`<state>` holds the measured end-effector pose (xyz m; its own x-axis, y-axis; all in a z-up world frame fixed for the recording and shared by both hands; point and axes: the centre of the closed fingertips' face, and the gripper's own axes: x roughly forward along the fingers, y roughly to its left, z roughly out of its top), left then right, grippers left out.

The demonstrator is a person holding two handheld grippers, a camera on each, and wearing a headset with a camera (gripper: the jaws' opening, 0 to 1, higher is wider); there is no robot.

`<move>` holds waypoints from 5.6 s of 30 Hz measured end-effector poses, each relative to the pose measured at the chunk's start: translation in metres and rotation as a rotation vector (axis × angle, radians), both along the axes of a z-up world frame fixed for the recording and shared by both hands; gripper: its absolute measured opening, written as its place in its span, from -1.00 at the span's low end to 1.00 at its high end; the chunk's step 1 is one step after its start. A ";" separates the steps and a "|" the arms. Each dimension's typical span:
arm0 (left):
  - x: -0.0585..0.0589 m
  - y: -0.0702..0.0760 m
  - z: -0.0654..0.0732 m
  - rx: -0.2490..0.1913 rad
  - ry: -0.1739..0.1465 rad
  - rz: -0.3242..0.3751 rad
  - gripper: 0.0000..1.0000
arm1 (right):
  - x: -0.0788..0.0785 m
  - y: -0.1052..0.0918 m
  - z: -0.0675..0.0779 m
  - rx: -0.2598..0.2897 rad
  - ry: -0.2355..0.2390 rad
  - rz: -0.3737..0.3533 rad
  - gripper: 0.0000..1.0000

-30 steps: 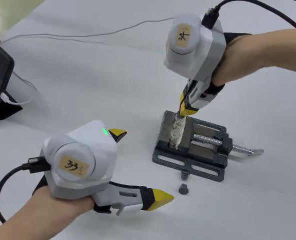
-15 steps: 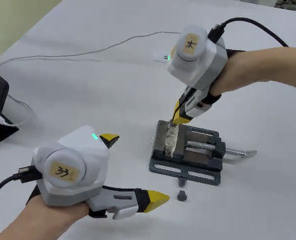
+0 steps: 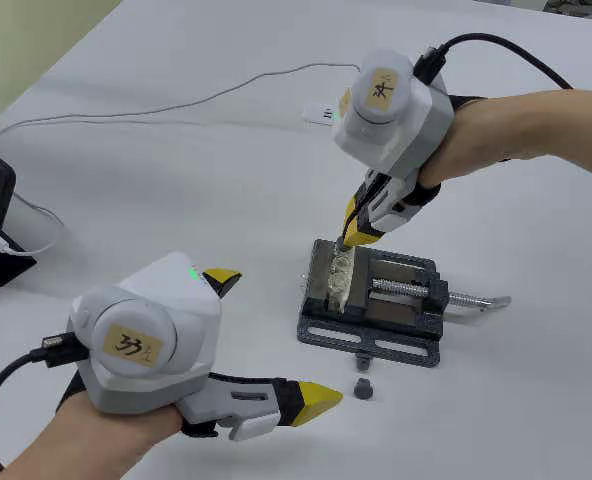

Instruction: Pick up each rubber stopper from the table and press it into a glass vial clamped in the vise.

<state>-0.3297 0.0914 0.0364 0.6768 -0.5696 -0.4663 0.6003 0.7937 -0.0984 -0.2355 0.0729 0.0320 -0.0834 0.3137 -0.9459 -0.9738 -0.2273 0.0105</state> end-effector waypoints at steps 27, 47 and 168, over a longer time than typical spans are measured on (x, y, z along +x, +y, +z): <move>-0.003 0.003 0.001 0.011 -0.001 -0.002 0.88 | -0.007 -0.006 0.007 0.042 -0.015 0.011 -0.55; -0.009 0.002 0.009 0.019 -0.022 -0.020 0.89 | -0.032 -0.034 0.002 0.132 0.001 -0.071 0.42; -0.037 -0.036 0.057 -0.026 -0.221 -0.173 -0.45 | -0.135 -0.015 0.069 0.758 1.208 -1.111 -1.00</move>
<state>-0.3664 0.0549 0.0935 0.6519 -0.6956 -0.3019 0.7359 0.6764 0.0305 -0.3704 0.0574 0.1008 -0.0164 0.9854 -0.1693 -0.1935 0.1630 0.9675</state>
